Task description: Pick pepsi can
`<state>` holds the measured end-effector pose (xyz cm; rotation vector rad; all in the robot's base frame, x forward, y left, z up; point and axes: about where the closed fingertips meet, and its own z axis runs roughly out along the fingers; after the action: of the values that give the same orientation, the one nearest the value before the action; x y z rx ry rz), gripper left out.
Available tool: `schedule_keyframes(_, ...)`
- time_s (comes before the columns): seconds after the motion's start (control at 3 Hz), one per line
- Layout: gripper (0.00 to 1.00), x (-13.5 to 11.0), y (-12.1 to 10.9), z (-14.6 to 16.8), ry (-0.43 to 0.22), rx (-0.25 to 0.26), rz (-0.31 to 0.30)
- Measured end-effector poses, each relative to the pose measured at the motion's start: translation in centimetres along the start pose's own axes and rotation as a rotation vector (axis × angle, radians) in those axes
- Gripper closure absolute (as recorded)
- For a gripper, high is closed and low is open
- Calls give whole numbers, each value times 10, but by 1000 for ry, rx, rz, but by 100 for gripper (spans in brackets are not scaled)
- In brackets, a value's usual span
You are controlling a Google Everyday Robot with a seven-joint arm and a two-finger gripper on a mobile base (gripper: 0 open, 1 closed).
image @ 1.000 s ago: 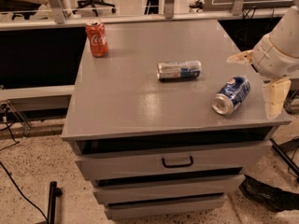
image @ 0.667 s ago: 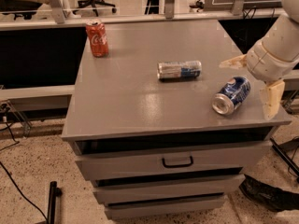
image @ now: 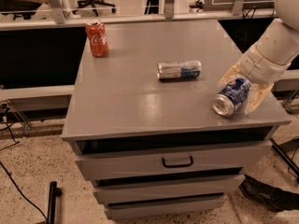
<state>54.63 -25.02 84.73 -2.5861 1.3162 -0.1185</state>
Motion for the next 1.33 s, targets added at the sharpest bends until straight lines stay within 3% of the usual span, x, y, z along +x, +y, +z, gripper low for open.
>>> schedule_keyframes(0.67, 83, -9, -2, -3, -110, 39, -34)
schedule_keyframes(1.0, 100, -12, -8, -26, -222, 123, -26)
schedule_keyframes(1.33, 100, -18, -20, -65, -301, 243, -29)
